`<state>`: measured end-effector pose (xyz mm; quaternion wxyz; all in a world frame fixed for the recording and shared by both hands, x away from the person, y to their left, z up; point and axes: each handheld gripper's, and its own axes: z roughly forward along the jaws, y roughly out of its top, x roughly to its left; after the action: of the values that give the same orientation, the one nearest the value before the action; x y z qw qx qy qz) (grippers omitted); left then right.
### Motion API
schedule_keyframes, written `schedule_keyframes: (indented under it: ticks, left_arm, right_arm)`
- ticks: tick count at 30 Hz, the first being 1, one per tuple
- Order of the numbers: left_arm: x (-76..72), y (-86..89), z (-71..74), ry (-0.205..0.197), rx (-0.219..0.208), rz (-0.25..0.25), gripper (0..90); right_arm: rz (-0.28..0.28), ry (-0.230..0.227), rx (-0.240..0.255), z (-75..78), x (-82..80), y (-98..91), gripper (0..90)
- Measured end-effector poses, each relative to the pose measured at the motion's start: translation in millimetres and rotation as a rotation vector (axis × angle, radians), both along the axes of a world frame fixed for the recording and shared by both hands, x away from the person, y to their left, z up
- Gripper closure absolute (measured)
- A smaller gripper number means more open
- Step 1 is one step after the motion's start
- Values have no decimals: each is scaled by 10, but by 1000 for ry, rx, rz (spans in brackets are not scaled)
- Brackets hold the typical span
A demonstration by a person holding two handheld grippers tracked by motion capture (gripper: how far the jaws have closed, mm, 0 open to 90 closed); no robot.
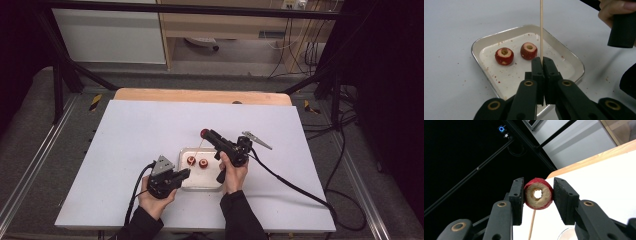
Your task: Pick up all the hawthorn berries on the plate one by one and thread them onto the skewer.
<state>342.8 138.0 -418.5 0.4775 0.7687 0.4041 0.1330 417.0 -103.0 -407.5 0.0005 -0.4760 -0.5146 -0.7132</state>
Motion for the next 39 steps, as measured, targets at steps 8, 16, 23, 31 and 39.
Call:
schedule_keyframes:
  ticks: [8, 16, 23, 31, 39]
  left_arm:
    - [69, -68, 72, 7, -21, 30, 884]
    - [176, -128, 112, 2, -34, 42, 883]
    - [239, -155, 133, 0, -42, 43, 884]
    - [248, -149, 102, -3, -29, 34, 883]
    - [185, 3, 70, -21, 2, 6, 883]
  right_arm:
    - [19, 10, -17, -75, -30, 46, 621]
    - [52, 34, -37, -154, -97, 100, 622]
    - [81, 32, -77, -208, -176, 140, 622]
    - [105, 45, -108, -241, -218, 163, 620]
    - [114, 3, -190, -125, -243, 89, 487]
